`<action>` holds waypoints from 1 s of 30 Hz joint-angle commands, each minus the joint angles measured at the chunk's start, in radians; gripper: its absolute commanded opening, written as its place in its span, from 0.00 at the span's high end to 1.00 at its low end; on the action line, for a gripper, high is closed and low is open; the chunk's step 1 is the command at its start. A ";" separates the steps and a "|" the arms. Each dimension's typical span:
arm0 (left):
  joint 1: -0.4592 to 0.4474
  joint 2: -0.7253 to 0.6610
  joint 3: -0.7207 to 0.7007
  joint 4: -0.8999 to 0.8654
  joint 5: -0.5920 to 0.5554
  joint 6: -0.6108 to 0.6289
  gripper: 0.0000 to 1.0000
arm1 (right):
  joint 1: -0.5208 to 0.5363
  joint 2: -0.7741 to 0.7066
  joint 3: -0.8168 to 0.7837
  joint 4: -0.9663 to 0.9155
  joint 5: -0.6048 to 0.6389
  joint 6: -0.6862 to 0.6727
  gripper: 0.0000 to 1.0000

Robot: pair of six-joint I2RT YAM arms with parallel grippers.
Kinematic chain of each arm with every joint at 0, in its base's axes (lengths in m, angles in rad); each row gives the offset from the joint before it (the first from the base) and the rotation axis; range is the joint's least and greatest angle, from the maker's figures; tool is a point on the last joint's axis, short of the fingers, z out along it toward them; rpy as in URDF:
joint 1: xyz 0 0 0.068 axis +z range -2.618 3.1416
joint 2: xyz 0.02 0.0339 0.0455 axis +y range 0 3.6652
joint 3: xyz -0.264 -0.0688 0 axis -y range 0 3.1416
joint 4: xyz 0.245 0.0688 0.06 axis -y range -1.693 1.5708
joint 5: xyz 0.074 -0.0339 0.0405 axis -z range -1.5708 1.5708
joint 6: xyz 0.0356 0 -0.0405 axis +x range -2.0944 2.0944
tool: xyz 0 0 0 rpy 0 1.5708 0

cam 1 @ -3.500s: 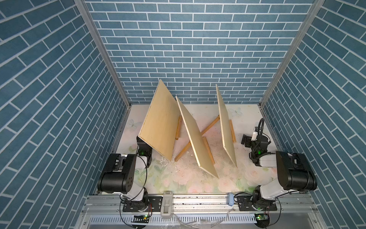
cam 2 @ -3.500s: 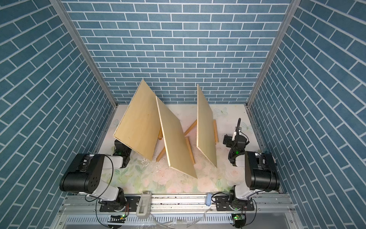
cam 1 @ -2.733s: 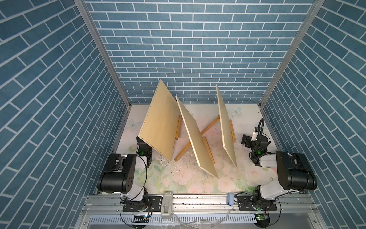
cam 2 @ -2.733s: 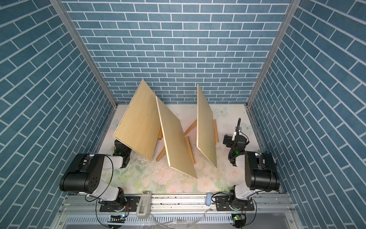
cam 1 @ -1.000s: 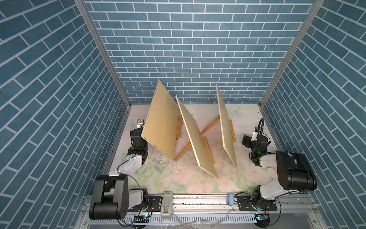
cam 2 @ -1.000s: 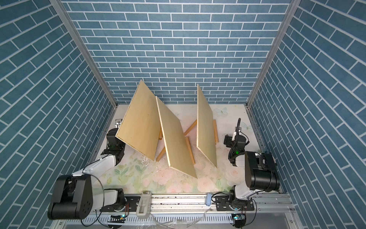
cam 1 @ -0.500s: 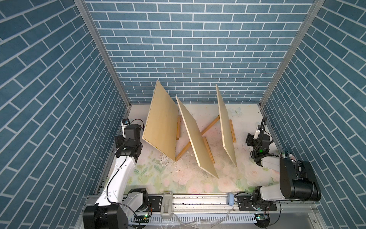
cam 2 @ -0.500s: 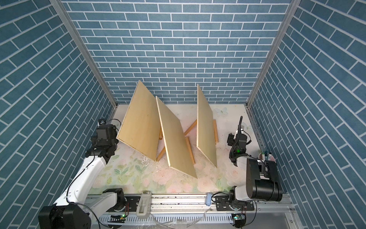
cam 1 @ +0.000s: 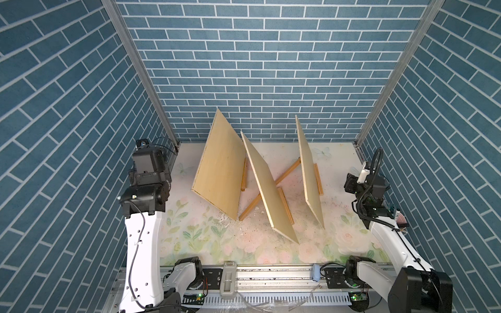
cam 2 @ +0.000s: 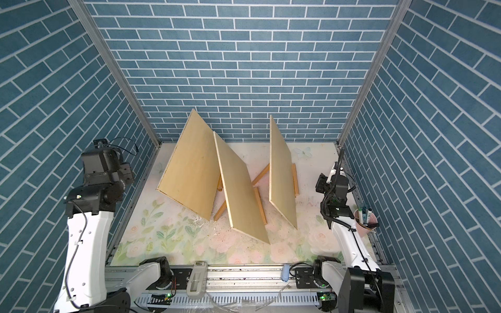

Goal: Disassemble the easel
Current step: Pick up the drawing board from the easel.

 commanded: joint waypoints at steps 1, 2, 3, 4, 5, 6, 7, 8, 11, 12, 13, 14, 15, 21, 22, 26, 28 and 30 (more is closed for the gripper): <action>0.010 0.069 0.150 -0.246 0.146 -0.028 0.42 | -0.002 0.001 0.141 -0.295 -0.084 0.039 0.42; 0.009 0.099 0.209 -0.292 0.192 -0.040 0.44 | -0.003 0.018 0.200 -0.367 -0.113 0.039 0.42; 0.010 0.124 0.255 -0.330 0.227 -0.055 0.44 | -0.003 0.038 0.256 -0.428 -0.130 0.040 0.43; 0.010 0.154 0.313 -0.374 0.283 -0.063 0.44 | -0.003 0.060 0.316 -0.495 -0.174 0.041 0.44; 0.010 0.182 0.357 -0.407 0.339 -0.073 0.43 | -0.002 0.083 0.374 -0.561 -0.207 0.044 0.45; 0.009 0.202 0.394 -0.432 0.379 -0.092 0.42 | -0.003 0.102 0.424 -0.612 -0.232 0.047 0.46; 0.010 0.223 0.431 -0.458 0.425 -0.114 0.42 | -0.003 0.119 0.475 -0.662 -0.262 0.051 0.46; 0.010 0.240 0.463 -0.479 0.474 -0.130 0.41 | -0.003 0.134 0.519 -0.707 -0.290 0.055 0.46; 0.010 0.269 0.510 -0.482 0.599 -0.185 0.36 | -0.002 0.161 0.600 -0.796 -0.370 0.062 0.46; 0.009 0.272 0.518 -0.475 0.634 -0.202 0.35 | -0.002 0.167 0.615 -0.817 -0.394 0.063 0.46; 0.010 0.281 0.526 -0.461 0.681 -0.209 0.35 | -0.002 0.175 0.631 -0.836 -0.420 0.067 0.48; 0.010 0.290 0.532 -0.448 0.722 -0.217 0.34 | -0.001 0.181 0.640 -0.850 -0.444 0.073 0.50; 0.010 0.302 0.538 -0.440 0.750 -0.225 0.34 | 0.000 0.184 0.649 -0.860 -0.458 0.081 0.51; 0.007 0.383 0.581 -0.411 0.887 -0.266 0.25 | 0.021 0.159 0.694 -0.904 -0.482 0.111 0.52; 0.006 0.385 0.566 -0.392 0.883 -0.272 0.27 | 0.024 0.152 0.694 -0.898 -0.484 0.114 0.52; 0.006 0.416 0.545 -0.345 0.859 -0.305 0.38 | 0.042 0.164 0.710 -0.897 -0.485 0.141 0.51; -0.004 0.445 0.549 -0.319 0.852 -0.304 0.40 | 0.059 0.186 0.718 -0.886 -0.482 0.156 0.51; -0.030 0.477 0.575 -0.304 0.829 -0.292 0.42 | 0.082 0.217 0.734 -0.884 -0.468 0.167 0.51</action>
